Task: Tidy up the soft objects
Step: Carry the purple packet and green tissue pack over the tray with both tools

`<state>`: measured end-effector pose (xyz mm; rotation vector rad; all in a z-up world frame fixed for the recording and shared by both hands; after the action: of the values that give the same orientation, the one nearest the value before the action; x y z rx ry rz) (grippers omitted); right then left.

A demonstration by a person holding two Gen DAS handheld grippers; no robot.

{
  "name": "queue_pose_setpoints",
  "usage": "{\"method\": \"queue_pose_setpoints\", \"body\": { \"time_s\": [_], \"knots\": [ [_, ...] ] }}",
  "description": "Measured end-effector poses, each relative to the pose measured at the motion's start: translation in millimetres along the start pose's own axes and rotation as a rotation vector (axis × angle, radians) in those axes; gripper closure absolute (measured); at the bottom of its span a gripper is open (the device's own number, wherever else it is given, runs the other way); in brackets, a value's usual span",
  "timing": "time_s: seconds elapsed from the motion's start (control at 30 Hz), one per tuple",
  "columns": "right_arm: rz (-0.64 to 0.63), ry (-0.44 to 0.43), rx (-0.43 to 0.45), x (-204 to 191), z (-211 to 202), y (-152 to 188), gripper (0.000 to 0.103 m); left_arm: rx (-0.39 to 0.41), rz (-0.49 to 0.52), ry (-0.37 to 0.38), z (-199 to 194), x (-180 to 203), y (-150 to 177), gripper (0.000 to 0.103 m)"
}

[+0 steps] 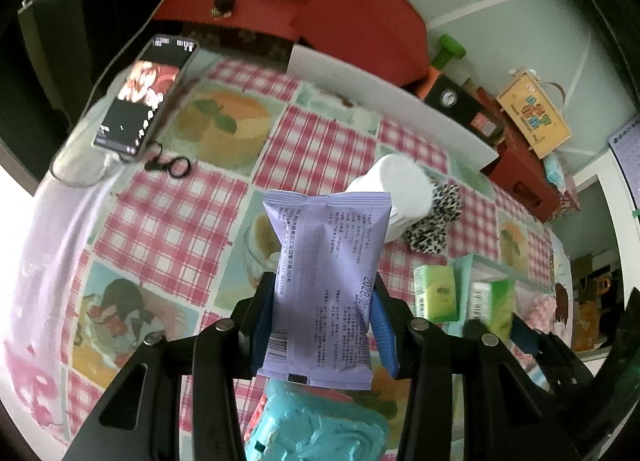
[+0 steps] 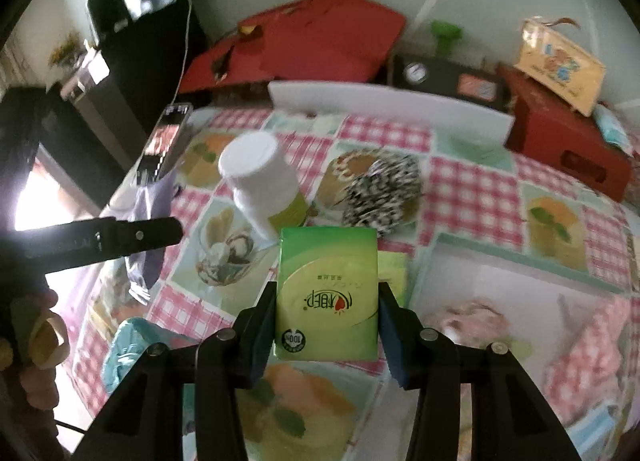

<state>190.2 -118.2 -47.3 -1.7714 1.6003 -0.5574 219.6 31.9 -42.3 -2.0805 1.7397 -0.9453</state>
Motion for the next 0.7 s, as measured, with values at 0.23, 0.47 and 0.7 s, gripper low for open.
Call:
{"method": "queue_pose_setpoints", "body": {
  "time_s": [0.23, 0.47, 0.7],
  "knots": [
    [0.059, 0.101, 0.058, 40, -41, -1, 0.053, 0.075, 0.029, 0.024, -27, 16, -13, 0.057],
    [0.127, 0.218, 0.117, 94, -81, -2, 0.053, 0.125, 0.095, 0.065, -46, 50, -18, 0.057],
    [0.211, 0.353, 0.164, 155, -123, 3, 0.053, 0.107, 0.246, 0.141, -46, 121, 4, 0.057]
  ]
}}
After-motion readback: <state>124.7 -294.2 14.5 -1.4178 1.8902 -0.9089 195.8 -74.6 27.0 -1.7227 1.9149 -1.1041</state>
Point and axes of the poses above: each gripper's, at about its wrist camera, not at the fingertips, and z roughly the way its jaws point, x to its right, y to its underside, the point moved 8 cm from there along z, roughly the way its jaws point, and after that the axes turned 14 degrees about x, right-handed, at the moved point
